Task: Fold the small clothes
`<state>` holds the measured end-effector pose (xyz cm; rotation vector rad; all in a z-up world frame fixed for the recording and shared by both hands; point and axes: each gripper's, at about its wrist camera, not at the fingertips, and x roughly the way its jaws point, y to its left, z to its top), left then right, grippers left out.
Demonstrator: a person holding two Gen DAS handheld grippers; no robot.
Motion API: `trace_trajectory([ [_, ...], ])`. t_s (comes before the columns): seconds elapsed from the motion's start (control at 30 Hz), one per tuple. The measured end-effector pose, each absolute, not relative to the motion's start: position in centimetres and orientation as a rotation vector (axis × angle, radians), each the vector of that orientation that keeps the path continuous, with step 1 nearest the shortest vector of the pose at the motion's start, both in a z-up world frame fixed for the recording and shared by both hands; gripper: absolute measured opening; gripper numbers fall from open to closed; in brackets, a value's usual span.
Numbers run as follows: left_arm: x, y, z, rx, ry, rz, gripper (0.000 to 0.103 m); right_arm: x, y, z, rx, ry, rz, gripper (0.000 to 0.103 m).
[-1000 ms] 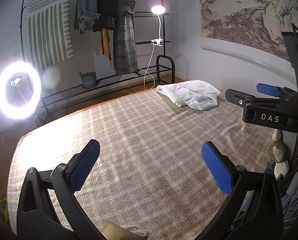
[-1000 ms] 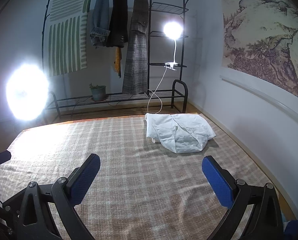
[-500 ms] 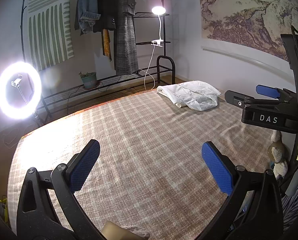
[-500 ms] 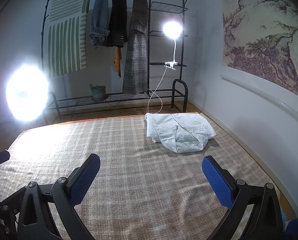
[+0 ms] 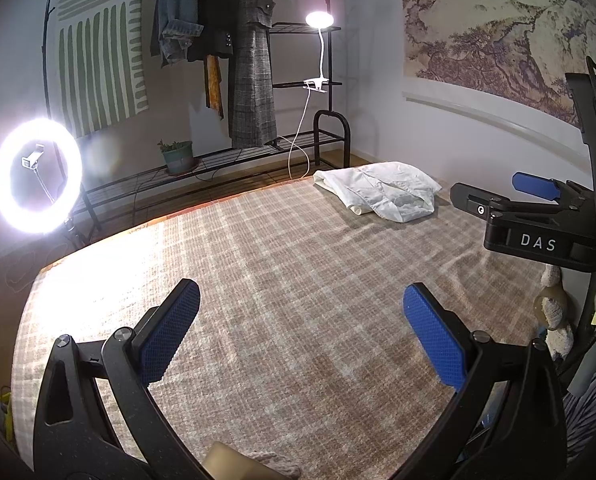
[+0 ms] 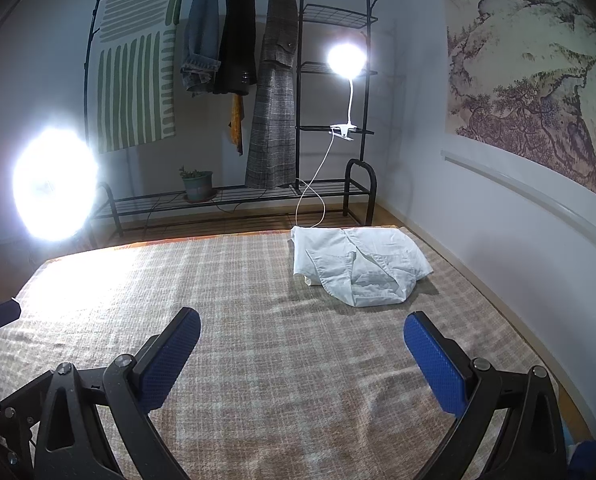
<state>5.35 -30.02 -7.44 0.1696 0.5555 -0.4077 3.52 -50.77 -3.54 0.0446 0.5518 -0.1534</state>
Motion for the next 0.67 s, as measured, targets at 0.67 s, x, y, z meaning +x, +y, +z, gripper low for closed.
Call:
trace_trajectory([
  [0.67,5.08,-30.01,-7.00,0.153,0.554,-0.400,0.103,3.49,-50.49,-3.67,0.049,0.557,-0.152,0.103],
])
